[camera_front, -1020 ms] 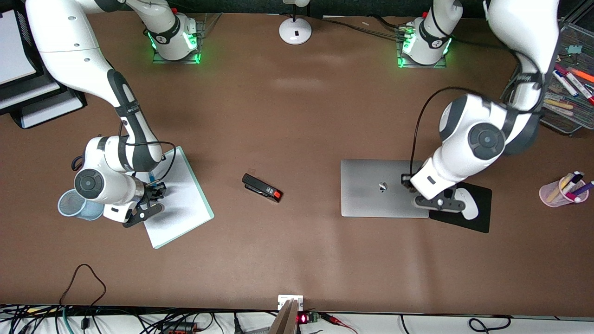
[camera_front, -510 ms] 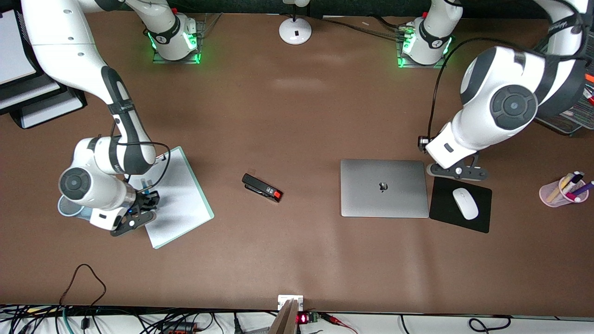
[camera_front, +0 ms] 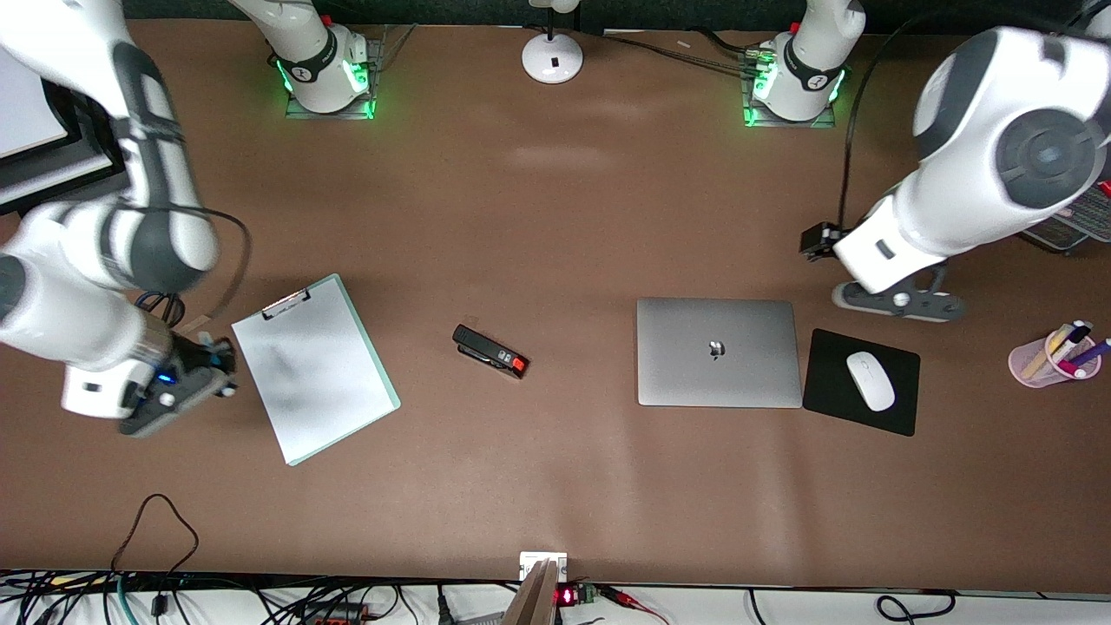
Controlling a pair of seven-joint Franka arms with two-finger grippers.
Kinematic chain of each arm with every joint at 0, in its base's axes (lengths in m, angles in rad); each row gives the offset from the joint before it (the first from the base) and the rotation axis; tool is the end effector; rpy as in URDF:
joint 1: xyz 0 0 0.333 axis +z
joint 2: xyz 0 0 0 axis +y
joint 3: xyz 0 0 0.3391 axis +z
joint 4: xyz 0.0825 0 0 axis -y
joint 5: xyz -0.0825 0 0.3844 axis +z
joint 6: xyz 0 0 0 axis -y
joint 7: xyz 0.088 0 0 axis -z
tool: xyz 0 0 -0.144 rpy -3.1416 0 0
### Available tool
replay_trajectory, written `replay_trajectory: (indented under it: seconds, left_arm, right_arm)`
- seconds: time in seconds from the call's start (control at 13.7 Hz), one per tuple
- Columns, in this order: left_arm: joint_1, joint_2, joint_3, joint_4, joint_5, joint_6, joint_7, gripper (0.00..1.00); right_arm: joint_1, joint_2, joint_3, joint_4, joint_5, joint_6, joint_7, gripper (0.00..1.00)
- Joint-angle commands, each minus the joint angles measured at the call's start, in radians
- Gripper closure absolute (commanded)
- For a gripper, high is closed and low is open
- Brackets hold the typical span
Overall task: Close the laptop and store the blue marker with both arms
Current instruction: 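Lift the marker toward the pen cup while the left gripper withdraws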
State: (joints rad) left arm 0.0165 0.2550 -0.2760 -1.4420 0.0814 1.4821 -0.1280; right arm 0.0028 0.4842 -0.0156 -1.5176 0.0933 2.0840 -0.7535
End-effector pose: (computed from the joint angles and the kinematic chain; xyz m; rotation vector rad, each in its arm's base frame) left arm 0.5978 -0.1273 0.5192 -3.0683 0.2016 0.3073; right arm 0.7143 0.0001 0.3731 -2.9097 -1.0626 -0.1623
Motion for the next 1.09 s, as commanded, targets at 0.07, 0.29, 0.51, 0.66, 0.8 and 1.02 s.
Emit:
replay_trajectory:
  seconds: [0.07,0.29,0.51,0.66,0.8,1.02]
  left_arm:
    - [0.049,-0.009,0.003,0.081,0.011,-0.071,0.031,0.00]
    - [0.056,-0.130,0.053,-0.025,0.001,-0.008,0.088,0.00]
    - [-0.059,-0.243,0.239,-0.231,-0.032,0.154,0.203,0.00]
    - [-0.064,-0.259,0.245,-0.293,-0.035,0.205,0.206,0.00]
    - [-0.056,-0.266,0.242,-0.305,-0.035,0.201,0.206,0.00]
    - [-0.058,-0.266,0.241,-0.304,-0.035,0.198,0.202,0.00]
  right_arm:
    - [-0.131,-0.022,0.008,-0.003,0.243,-0.051,-0.425,0.93]
    - [-0.187,-0.021,0.006,0.025,0.337,-0.056,-0.688,0.94]
    - [-0.240,-0.021,0.005,0.034,0.469,-0.076,-0.924,0.94]
    - [-0.286,-0.016,0.005,0.037,0.523,-0.128,-1.062,0.94]
    - [-0.329,-0.013,0.005,0.037,0.607,-0.185,-1.215,0.93]
    - [-0.406,0.023,0.003,0.037,0.713,-0.316,-1.328,0.93]
